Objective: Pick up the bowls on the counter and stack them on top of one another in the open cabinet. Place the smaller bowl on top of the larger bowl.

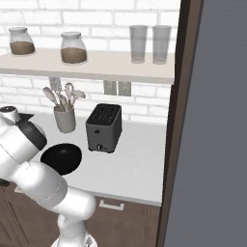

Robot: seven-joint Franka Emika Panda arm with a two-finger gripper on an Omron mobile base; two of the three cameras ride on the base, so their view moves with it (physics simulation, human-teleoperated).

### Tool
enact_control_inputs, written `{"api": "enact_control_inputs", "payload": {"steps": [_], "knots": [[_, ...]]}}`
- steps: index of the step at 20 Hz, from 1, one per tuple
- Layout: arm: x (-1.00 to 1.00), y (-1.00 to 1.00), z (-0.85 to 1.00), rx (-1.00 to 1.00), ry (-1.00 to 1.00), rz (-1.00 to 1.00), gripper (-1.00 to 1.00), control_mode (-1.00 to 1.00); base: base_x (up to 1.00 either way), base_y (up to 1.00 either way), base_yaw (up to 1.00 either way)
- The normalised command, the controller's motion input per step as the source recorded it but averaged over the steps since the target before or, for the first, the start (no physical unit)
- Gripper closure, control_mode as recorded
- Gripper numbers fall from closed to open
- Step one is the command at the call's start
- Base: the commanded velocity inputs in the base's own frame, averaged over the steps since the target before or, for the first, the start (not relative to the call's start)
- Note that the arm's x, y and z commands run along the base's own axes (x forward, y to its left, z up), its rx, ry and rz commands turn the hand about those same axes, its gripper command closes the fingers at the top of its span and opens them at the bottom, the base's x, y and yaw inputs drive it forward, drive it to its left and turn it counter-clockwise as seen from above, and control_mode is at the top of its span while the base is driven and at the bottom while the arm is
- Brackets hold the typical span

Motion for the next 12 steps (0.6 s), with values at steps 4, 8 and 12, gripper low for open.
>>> {"api": "enact_control_inputs", "payload": {"steps": [4,8,12], "knots": [[0.08,0.07,-0.29,-0.03,0.00,0.00,-1.00,-1.00,0.00,0.00,0.00],[0.13,0.05,-0.32,-0.03,0.00,0.00,-1.00,-1.00,0.00,0.00,0.00],[0.26,0.10,-0.29,-0.02,0.00,0.00,-1.00,-1.00,0.00,0.00,0.00]]}}
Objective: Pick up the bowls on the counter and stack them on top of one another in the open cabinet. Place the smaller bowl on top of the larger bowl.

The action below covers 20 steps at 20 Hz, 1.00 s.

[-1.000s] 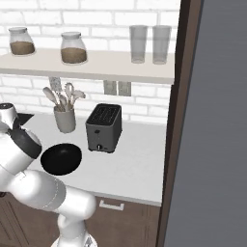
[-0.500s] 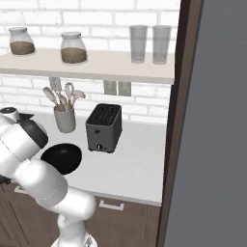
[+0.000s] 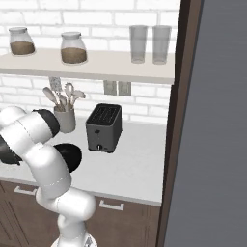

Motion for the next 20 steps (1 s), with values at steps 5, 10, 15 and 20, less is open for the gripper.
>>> {"api": "enact_control_inputs", "payload": {"steps": [5,10,15,20], "knots": [[0.15,0.10,-0.09,-0.01,0.00,0.00,1.00,-1.00,0.00,0.00,0.00],[0.00,0.00,0.00,0.00,0.00,0.00,1.00,-1.00,0.00,0.00,0.00],[-0.21,-0.37,0.09,0.06,0.00,-0.03,1.00,-1.00,0.00,0.00,0.00],[-0.31,-0.41,0.44,0.15,0.00,-0.11,1.00,-1.00,0.00,0.00,0.00]]}}
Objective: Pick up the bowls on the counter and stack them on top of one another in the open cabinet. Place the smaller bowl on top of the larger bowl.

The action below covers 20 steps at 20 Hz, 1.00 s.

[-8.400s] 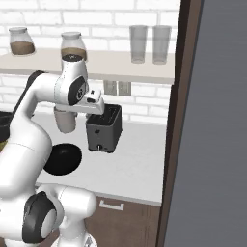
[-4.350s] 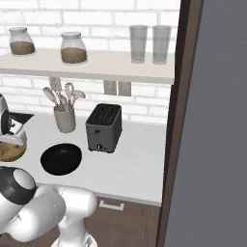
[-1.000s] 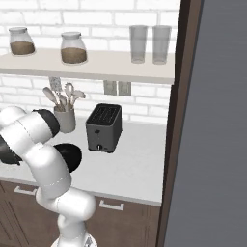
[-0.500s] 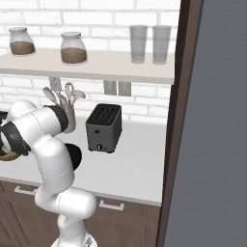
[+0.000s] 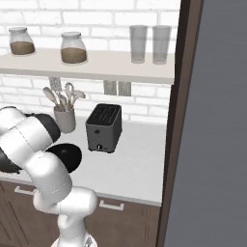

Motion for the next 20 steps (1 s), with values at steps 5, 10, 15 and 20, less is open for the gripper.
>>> {"api": "enact_control_inputs", "payload": {"steps": [5,10,15,20], "knots": [[-0.37,-0.48,0.59,0.10,0.00,-0.08,1.00,-1.00,0.00,0.00,0.00],[-0.35,-0.74,0.64,0.02,0.00,-0.04,1.00,-1.00,0.00,0.00,0.00],[-0.12,-0.86,0.52,0.00,0.01,-0.09,1.00,-1.00,0.00,0.00,0.00],[-0.01,-0.99,0.33,0.00,0.09,-0.05,1.00,-1.00,0.00,0.00,0.00]]}}
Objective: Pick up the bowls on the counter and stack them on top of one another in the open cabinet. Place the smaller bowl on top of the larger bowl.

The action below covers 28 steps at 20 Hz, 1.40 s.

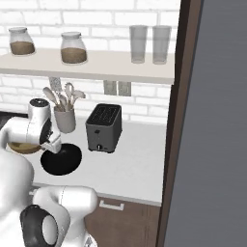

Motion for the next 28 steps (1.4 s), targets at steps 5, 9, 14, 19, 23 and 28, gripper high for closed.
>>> {"api": "enact_control_inputs", "payload": {"steps": [5,9,14,19,23,28], "knots": [[-0.02,-0.95,0.02,0.00,0.01,0.00,1.00,-1.00,0.00,0.00,0.00],[0.00,-0.57,-0.02,0.00,0.00,0.00,1.00,-1.00,0.00,0.00,0.00],[0.35,-0.07,-0.32,-0.01,0.00,0.00,1.00,-1.00,0.00,0.00,0.00],[0.40,0.00,-0.39,-0.02,0.00,0.00,1.00,-1.00,0.00,0.00,0.00],[0.24,0.00,-0.29,0.00,0.01,0.00,1.00,-1.00,0.00,0.00,0.00],[0.22,0.00,-0.21,-0.01,0.00,0.00,1.00,-1.00,0.00,0.00,0.00]]}}
